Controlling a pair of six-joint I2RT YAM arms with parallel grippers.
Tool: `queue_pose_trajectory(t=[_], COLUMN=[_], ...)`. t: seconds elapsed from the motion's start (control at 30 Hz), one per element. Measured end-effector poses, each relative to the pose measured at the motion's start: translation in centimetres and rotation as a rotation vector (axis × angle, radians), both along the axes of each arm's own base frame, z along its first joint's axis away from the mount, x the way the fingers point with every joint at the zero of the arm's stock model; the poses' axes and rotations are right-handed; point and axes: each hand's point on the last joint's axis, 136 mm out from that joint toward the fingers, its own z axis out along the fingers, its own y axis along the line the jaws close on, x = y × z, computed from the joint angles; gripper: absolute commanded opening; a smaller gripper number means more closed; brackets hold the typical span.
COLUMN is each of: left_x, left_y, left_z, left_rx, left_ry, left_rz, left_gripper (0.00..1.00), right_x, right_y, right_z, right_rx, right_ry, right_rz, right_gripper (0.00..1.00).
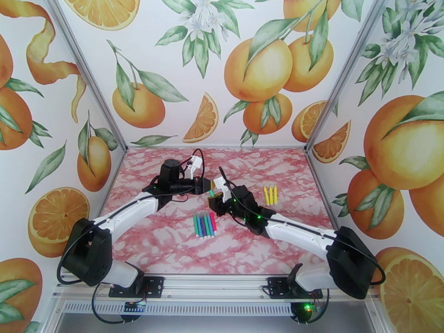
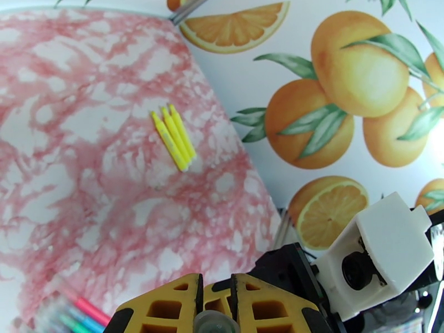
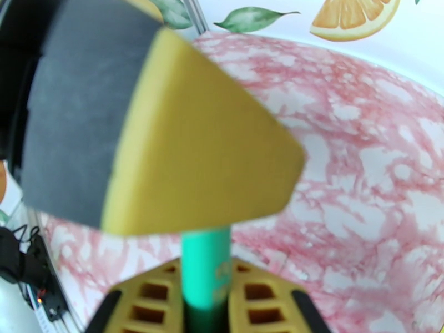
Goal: Open the pen caps
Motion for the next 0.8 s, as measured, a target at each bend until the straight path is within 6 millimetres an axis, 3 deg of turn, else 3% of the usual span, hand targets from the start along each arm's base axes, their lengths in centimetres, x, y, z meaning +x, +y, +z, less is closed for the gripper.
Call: queue_pose_trajectory(t=[0.2, 0.33, 0.43, 0.8], left_x=[0.2, 4.8, 6.3, 5.8], left_y=[0.2, 4.5, 6.1, 6.4], left_z=[-0.2, 0.5, 0.8, -0.3], left_rx=[0.0, 0.004, 0.001, 0.074], left_ry=[0.028, -0.024, -0.037, -0.042], left_rz=[0.023, 0.224, 0.301, 0.303], left_gripper=[0.0, 0.0, 0.0, 0.0], right_x=[-0.4, -2.2, -2.6, -2.3], right_y=[-0.3, -1.7, -2.1, -2.6], right_z=[-0.3, -3.9, -5.0, -4.1], right_rx=[0.008, -0.073, -0.096, -0.09], right_ry=[-0.007, 0.063, 0.085, 0.058], right_rz=[0.003, 0.013, 0.015, -0.015], right_gripper=[0.09, 0.09, 0.09, 0.09])
